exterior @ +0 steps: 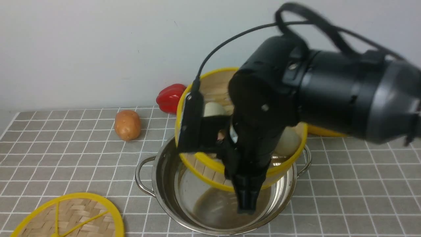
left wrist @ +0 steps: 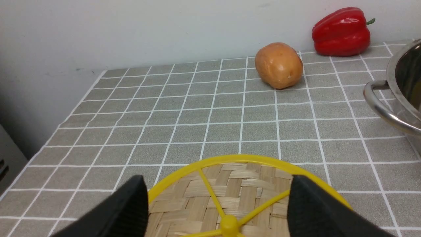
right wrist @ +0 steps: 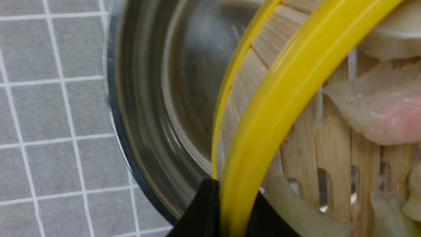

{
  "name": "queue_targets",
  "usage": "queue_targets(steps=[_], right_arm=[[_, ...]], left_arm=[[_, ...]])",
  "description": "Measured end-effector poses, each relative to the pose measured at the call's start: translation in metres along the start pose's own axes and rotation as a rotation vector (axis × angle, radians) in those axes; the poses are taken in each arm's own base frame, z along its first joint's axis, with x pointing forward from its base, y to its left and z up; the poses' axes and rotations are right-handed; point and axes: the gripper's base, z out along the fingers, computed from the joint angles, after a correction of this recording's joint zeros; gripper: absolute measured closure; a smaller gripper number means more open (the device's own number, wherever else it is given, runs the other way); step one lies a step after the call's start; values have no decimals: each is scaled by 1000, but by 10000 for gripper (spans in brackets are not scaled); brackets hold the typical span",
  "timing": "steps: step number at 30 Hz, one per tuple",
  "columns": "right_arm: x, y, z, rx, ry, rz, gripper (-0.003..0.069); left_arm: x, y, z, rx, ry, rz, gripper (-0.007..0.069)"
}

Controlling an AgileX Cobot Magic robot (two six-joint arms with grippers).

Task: Place the steamer in the pot on the grey tablecloth, and put the lid on the steamer.
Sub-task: 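Place the bamboo steamer basket of food into the steel pot with the right gripper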

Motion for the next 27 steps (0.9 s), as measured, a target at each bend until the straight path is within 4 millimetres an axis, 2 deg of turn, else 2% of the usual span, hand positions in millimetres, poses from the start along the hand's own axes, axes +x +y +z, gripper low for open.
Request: queue_targets(steps=[7, 11, 27], right_arm=[[-7, 4, 35, -43, 71, -42, 591], [-10, 6, 47, -60, 86, -58, 591], [-12, 10, 51, -107, 73, -95, 591]], left_arm=[[0, 0, 0, 0, 0, 0, 99], [0, 0, 0, 0, 0, 0, 99], [0, 0, 0, 0, 0, 0, 99]])
